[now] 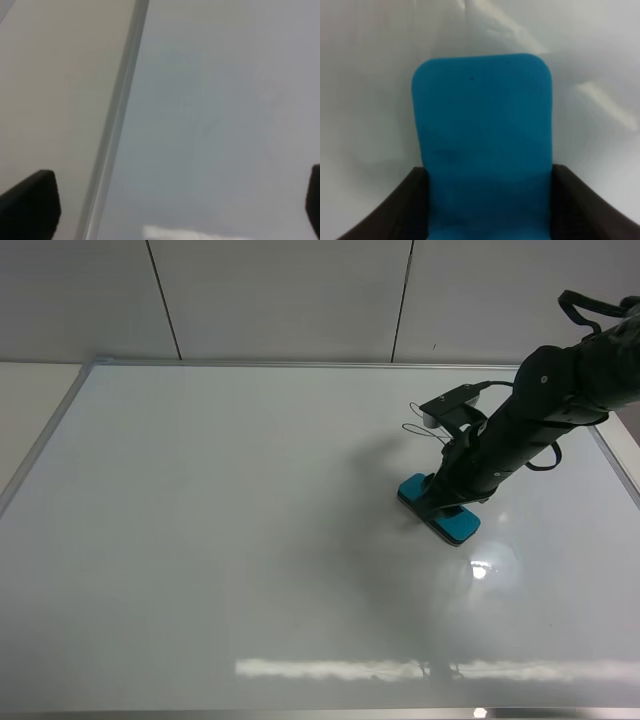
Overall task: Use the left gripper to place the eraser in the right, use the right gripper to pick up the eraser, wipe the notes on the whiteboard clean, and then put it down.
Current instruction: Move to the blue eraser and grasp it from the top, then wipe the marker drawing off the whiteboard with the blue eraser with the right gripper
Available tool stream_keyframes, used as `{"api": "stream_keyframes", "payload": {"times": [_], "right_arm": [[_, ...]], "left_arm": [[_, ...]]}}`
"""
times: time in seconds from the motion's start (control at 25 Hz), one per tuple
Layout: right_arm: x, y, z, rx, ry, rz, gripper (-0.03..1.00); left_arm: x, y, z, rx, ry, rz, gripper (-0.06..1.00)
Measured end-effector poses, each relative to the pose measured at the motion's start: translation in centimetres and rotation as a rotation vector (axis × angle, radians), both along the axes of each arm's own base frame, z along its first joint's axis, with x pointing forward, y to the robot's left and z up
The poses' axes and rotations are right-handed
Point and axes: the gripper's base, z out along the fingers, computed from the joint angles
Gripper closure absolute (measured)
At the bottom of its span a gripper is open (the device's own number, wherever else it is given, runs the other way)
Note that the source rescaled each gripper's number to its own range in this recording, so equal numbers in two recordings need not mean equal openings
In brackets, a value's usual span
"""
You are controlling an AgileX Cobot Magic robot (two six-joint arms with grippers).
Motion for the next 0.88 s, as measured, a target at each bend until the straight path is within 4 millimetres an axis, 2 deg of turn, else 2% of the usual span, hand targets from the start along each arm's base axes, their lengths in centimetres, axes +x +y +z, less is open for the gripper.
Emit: {"api": "stream_keyframes", "payload": {"times": [0.24,0.32,0.52,0.64,0.76,0.88], "right_arm": [[0.5,0.1,0.2,0.038,-0.033,-0.095,0.96],[1.5,0.3,1.1,0.076,-0.044,-0.165,0.96],[5.4,1.1,3.8,0.133,-0.061,-0.266,0.96],[8.0,2.0,4.2,0.132,-0.029,-0.297,0.96],[10.3,2.9,3.3,0.129,0.009,-0.317,0.96],[11.7,3.4,2.0,0.116,0.040,-0.316,0.96]], "left_arm": [[0.0,0.0,0.0,0.000,0.000,0.000,-0.06],[0.0,0.0,0.0,0.000,0.000,0.000,-0.06],[0.0,0.0,0.0,0.000,0.000,0.000,-0.06],[0.0,0.0,0.0,0.000,0.000,0.000,-0.06],[0.0,0.0,0.0,0.000,0.000,0.000,-0.06],[0.0,0.0,0.0,0.000,0.000,0.000,-0.06]]}}
